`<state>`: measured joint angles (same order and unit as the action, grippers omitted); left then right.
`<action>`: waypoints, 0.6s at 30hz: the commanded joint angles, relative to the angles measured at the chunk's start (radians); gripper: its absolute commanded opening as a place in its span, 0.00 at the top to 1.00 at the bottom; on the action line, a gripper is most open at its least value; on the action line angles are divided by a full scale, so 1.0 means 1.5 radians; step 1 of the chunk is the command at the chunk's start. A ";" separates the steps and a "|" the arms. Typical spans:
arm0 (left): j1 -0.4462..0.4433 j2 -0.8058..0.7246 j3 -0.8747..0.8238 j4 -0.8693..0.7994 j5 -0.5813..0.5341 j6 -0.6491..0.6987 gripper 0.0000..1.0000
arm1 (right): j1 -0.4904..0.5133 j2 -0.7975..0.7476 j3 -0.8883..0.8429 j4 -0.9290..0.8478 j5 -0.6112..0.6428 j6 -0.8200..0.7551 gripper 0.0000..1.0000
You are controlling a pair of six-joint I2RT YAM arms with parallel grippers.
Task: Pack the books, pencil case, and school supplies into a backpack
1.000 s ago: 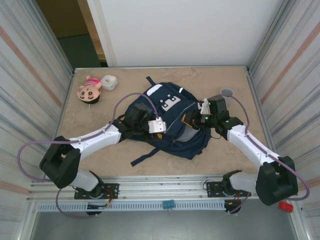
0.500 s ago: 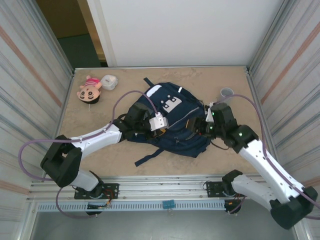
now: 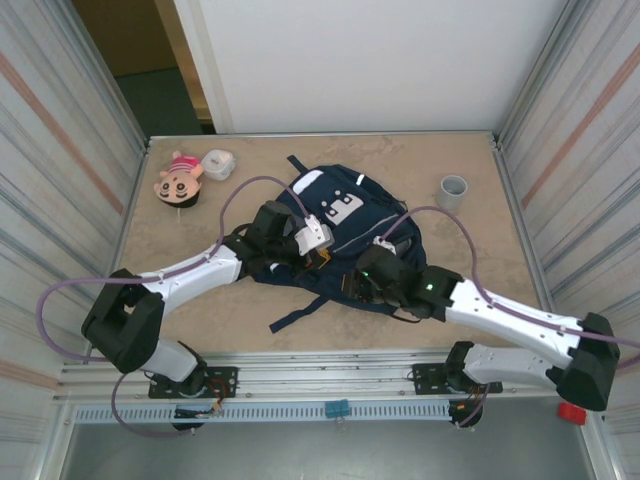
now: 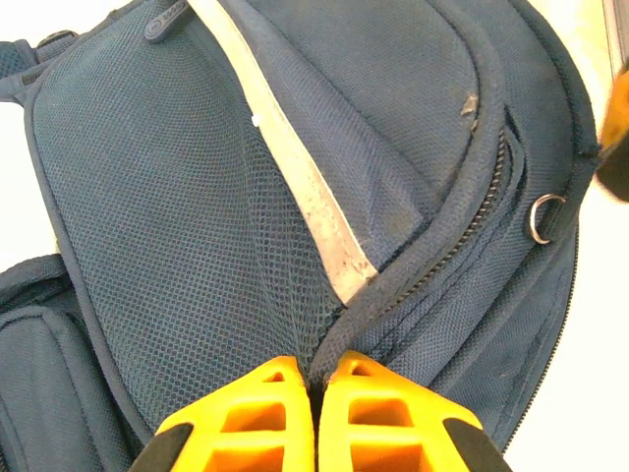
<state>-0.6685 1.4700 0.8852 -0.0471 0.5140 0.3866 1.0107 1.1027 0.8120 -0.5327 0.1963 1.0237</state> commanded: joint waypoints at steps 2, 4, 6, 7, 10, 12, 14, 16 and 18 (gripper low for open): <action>0.003 0.000 0.031 0.020 0.053 -0.044 1.00 | 0.006 0.045 -0.011 0.085 0.081 0.016 0.54; 0.002 -0.001 0.033 0.020 0.056 -0.047 1.00 | 0.010 0.065 -0.011 0.094 0.107 0.013 0.55; 0.003 -0.001 0.034 0.021 0.060 -0.048 1.00 | 0.018 0.083 -0.010 0.100 0.150 0.010 0.56; 0.002 -0.001 0.034 0.021 0.063 -0.049 1.00 | 0.019 0.091 -0.010 0.100 0.166 0.010 0.57; 0.003 -0.001 0.037 0.019 0.063 -0.048 1.00 | 0.022 0.113 -0.001 0.076 0.220 0.012 0.65; 0.002 -0.003 0.037 0.015 0.060 -0.047 1.00 | 0.026 0.119 0.012 0.039 0.260 0.019 0.73; 0.004 -0.005 0.035 0.013 0.057 -0.044 1.00 | 0.029 0.115 0.017 0.011 0.284 0.023 0.78; 0.005 -0.006 0.035 0.010 0.055 -0.042 1.00 | 0.030 0.102 0.016 -0.006 0.294 0.022 0.82; 0.009 -0.007 0.033 0.006 0.051 -0.038 1.00 | 0.030 0.085 0.010 -0.020 0.300 0.021 0.86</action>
<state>-0.6666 1.4757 0.8993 -0.0460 0.5247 0.3576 1.0622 1.2636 0.8085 -0.4850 0.5194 1.0389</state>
